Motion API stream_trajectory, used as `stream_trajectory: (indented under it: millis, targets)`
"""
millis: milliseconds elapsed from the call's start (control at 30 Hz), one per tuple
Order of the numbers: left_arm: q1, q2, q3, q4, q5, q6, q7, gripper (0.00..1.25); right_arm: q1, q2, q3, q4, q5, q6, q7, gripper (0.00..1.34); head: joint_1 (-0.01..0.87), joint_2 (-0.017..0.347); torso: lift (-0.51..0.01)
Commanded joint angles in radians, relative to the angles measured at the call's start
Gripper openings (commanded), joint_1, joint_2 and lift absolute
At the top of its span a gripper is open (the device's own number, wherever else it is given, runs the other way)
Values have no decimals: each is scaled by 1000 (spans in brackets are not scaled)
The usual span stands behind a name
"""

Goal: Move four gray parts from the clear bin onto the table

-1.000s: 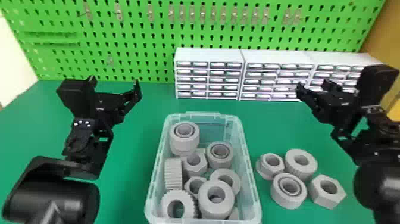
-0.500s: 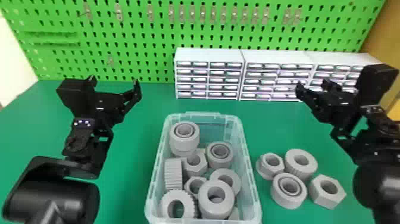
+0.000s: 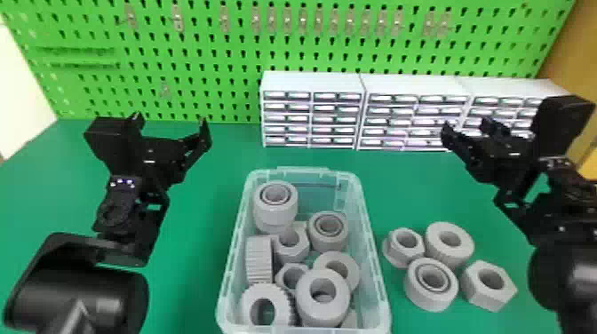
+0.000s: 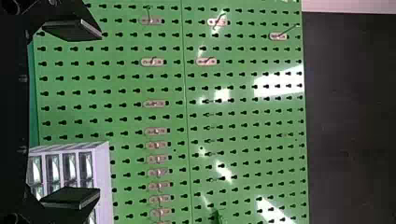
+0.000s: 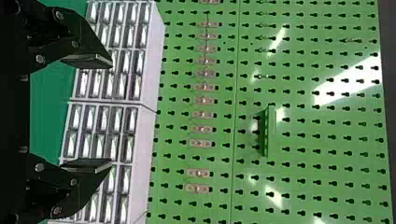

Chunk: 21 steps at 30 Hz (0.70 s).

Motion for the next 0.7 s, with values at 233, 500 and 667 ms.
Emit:
stream_trajectory:
  millis: [233,500,667]
  targets:
    - [1,1,-2,0,0,0,0,1140,1,-5,0,0,-2,0,0,828,678,34,-50]
    - [2,-1,1,0,2,0,0,1140,-2,-6,0,-3,-4,5,0,828,678,34,-50]
    - [1,-2,3,0,2,0,1,1140,-7,-6,6,-6,-4,6,0,828,678,34,-50]
